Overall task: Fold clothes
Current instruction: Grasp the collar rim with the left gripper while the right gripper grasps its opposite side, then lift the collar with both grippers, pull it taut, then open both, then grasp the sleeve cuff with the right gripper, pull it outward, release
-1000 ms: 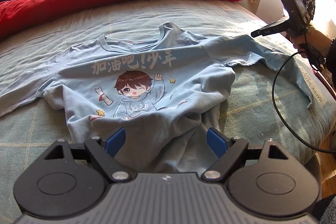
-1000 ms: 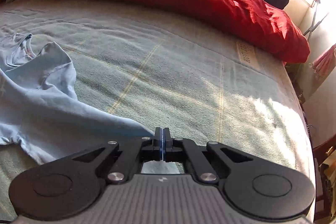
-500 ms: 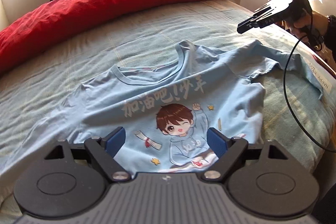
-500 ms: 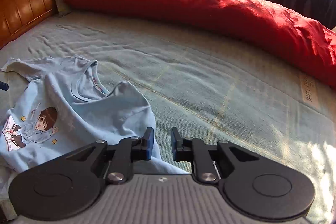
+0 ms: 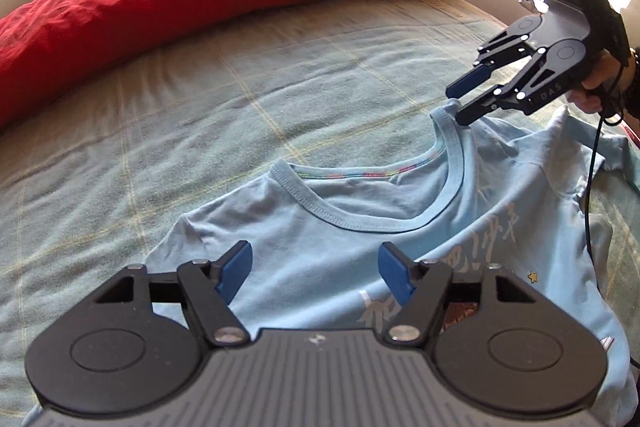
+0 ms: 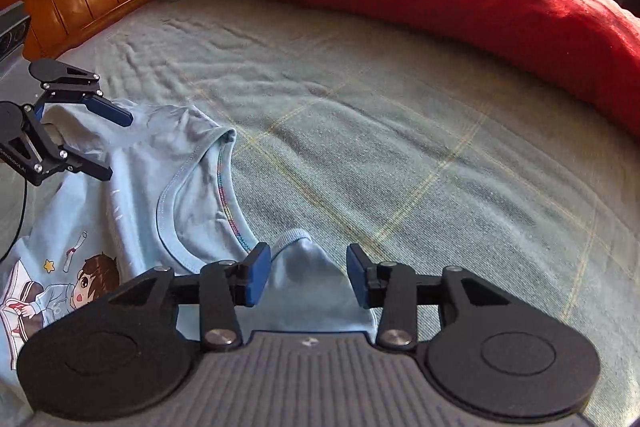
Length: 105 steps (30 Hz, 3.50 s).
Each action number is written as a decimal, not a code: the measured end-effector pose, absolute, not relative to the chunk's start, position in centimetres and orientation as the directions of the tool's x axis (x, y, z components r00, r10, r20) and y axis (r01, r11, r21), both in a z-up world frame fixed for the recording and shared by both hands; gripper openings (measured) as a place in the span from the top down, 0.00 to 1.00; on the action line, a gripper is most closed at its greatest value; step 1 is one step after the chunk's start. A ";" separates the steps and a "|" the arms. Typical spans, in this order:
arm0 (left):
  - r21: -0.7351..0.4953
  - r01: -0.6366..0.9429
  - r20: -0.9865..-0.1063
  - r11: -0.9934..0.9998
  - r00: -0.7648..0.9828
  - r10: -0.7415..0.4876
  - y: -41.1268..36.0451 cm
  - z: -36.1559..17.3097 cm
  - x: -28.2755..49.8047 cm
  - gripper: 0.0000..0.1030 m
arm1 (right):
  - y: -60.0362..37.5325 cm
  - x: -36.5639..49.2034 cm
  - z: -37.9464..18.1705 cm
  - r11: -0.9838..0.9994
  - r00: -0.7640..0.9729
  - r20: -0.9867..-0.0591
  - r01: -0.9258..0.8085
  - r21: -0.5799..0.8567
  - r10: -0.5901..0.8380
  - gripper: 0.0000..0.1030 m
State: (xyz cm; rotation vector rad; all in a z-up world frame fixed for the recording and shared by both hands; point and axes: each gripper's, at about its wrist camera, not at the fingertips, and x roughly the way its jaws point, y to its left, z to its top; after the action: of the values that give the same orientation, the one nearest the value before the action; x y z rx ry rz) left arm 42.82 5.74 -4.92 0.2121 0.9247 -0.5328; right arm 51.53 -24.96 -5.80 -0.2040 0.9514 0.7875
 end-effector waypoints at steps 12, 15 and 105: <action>0.007 0.588 -0.797 0.809 0.492 -0.350 5.3 -7.5 44.8 0.32 | -24.6 53.3 -8.3 0.633 0.137 -0.819 -0.708 0.312 0.557 0.52; 0.047 0.619 -0.783 0.784 0.510 -0.356 5.2 -6.9 46.1 0.32 | -25.1 53.1 -8.1 0.644 0.144 -0.824 -0.702 0.305 0.547 0.52; 0.000 0.443 -0.787 0.897 0.553 -0.273 0.7 -2.3 22.3 0.39 | -51.2 18.5 -5.1 0.962 0.637 -0.752 0.060 0.266 0.168 0.55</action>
State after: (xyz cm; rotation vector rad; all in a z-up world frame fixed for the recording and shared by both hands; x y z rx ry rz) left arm 22.29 0.68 -2.25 0.2074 0.8902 -0.4269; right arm 18.53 -51.22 -5.10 0.2785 0.8806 0.0627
